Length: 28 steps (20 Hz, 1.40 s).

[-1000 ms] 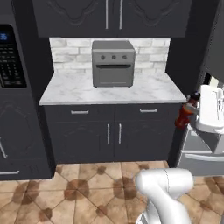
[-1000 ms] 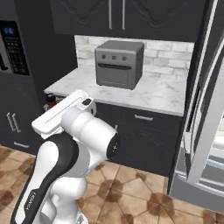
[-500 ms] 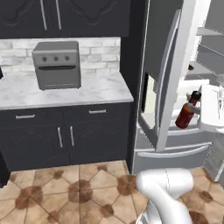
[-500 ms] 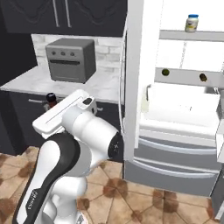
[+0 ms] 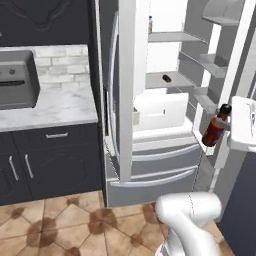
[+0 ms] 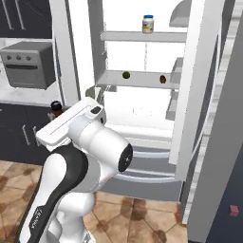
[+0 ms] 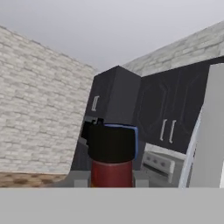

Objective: Place the mayonnaise and condiment bottle from the counter to the top shelf of the fridge. If the existing items in the fridge are on the top shelf, move them to other shelves.

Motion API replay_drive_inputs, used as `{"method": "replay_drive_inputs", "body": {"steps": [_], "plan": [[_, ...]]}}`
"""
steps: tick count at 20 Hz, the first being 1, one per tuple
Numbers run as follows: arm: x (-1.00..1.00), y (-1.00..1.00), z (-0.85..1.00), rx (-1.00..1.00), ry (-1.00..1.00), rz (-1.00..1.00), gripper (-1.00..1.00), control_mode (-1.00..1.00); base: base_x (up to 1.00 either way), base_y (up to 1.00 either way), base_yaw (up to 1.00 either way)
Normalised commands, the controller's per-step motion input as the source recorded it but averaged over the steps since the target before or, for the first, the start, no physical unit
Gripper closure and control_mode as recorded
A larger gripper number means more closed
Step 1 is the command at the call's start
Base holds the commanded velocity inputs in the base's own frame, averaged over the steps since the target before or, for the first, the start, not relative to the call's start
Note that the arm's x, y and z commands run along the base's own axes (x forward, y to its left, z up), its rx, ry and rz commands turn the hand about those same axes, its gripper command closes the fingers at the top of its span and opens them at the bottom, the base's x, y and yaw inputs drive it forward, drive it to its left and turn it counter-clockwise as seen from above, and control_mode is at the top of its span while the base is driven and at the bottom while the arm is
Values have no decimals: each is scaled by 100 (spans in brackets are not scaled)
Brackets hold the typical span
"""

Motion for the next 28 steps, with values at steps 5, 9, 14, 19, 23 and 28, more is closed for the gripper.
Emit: {"method": "replay_drive_inputs", "body": {"steps": [5,9,14,19,23,28], "plan": [[0,0,0,0,0,0,100,100,41,-18,8],[0,0,0,0,0,0,100,100,52,-9,9],[0,0,0,0,0,0,100,100,66,-11,6],[0,0,0,0,0,0,100,100,66,-35,8],[0,0,0,0,0,0,100,100,54,-56,11],[0,0,0,0,0,0,100,100,51,-42,9]]}}
